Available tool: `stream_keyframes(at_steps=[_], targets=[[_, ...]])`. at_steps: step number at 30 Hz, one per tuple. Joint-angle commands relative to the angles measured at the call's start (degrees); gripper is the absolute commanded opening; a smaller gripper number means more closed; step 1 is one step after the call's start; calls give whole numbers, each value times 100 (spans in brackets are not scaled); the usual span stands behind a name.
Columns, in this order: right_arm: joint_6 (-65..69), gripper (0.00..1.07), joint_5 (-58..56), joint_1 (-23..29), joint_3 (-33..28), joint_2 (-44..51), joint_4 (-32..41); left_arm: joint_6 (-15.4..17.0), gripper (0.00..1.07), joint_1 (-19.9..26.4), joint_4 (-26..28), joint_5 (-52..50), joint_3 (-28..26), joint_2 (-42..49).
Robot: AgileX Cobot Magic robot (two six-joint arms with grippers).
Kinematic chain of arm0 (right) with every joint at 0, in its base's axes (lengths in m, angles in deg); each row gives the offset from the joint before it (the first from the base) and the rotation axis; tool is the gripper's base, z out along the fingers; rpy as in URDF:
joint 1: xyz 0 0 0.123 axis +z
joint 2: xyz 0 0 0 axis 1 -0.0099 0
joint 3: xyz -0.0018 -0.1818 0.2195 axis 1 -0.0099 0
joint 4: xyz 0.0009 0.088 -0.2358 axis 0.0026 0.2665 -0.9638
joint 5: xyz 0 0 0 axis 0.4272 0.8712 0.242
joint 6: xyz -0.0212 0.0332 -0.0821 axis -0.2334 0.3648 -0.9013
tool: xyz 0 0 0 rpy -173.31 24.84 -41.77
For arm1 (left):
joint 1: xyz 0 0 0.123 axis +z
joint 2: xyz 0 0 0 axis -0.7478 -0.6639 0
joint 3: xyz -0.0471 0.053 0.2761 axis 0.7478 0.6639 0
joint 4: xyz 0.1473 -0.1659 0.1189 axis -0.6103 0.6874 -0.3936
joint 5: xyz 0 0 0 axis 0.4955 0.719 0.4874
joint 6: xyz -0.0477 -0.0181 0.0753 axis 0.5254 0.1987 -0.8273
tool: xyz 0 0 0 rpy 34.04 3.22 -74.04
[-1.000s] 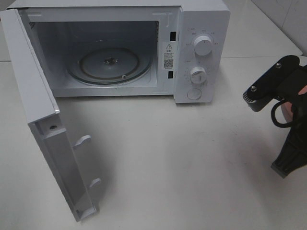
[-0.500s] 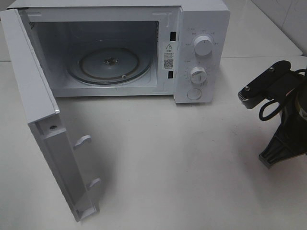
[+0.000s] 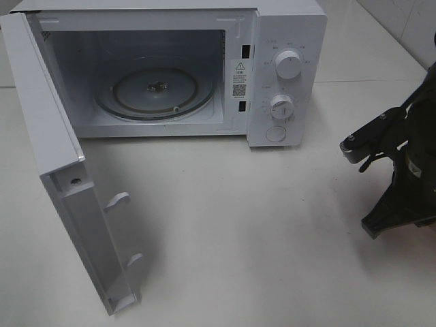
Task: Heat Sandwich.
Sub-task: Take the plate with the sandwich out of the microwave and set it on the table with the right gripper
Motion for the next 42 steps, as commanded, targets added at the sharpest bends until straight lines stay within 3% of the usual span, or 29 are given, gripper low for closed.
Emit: stream_keyframes(at_steps=[1,14,21,30,36,42], targets=[[74,5,195,-166,23,-235,-206,-6,103,23,11,-34,29,126],[292,5,395,-504,361,-1129,-481,-6,103,23,11,-34,29,126],[590,5,378,-504,819,-1748,-607,-6,103,23,11,-34,29,126],[710,7,435,-504,951,-1954,-602,-6,103,23,11,-34,29,126],[716,13,395,-504,951,-1954,-596,-6,103,23,11,-34,29,126],[716,28,395,-504,951,-1948,-596,-6,103,23,11,-34,29,126]])
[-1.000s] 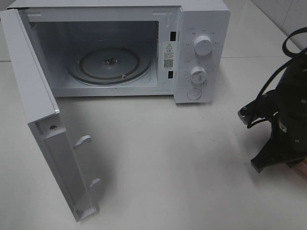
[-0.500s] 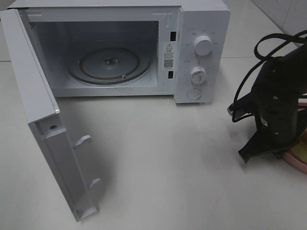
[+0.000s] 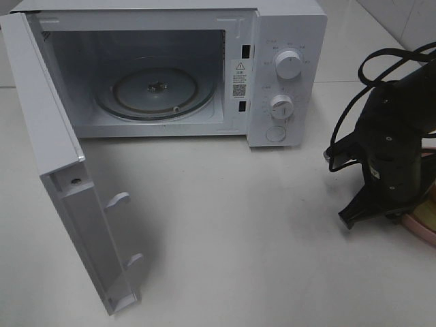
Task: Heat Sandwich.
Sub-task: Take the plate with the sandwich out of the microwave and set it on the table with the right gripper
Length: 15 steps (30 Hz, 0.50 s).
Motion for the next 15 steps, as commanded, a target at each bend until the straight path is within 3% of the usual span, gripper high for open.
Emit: stream_keyframes(at_steps=[1,3,4,6,7,8,10,15], targets=[[29,32,52,-34,11,-29,6,-6,103,23,11,-34,29,126],[29,37,52,-34,11,-23,6,-6,103,23,11,-34,29,126],[29,47,46,-34,11,-23,6,-6,103,23,11,-34,29,126],[29,59,34,-34,11,-23,6,-6,103,23,11,-34,29,126],[29,59,34,-34,11,-23,6,-6,103,23,11,-34,29,126],[23,72,-6,-23,11,-11,40,-6,103,23,11,-34,29,126],[-17,81,-34,-23,17,-11,126,-6,103,23,11,-34,29,126],[-355,85,-149,-11,17,-11,481,-6,103,23,11,-34,29,126]])
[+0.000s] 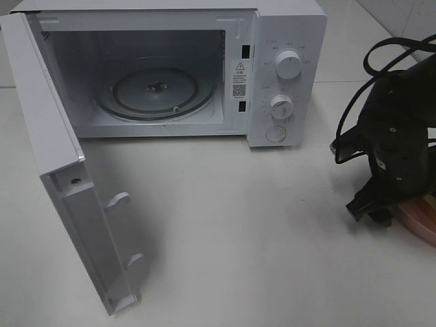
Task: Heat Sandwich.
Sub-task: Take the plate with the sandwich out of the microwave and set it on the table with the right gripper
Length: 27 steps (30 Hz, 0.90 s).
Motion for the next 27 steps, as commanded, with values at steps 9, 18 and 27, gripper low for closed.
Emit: stream_keyframes(at_steps=[9,18,27], targets=[[-837,74,155,17,-74,-74,1146,-6,103,23,11,-34,29,126],[-1152,75,166,17,-74,590,1278,-6,103,23,11,-34,29,126],[-1484,75,-189,17,-74,1324,1656,-6,103,23,11,-34,29,126]])
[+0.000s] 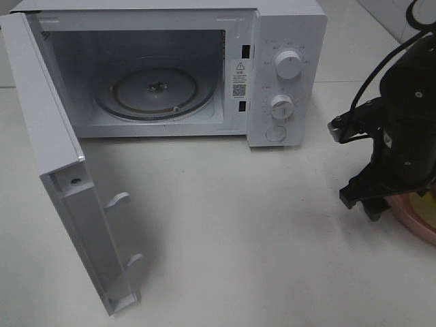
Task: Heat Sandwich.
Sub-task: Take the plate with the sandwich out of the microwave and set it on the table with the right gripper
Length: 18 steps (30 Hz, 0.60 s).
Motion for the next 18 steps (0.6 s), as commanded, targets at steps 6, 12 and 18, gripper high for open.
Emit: stream_keyframes(at_steps=[6,12,18], targets=[[-550,75,-338,17,-29,716,653,-6,103,23,11,-34,29,126],[-911,75,-676,17,-29,1346,1157,-6,103,23,11,-34,29,126],[-1100,75,-980,17,-29,2108,1467,-6,103,23,11,-34,29,126]])
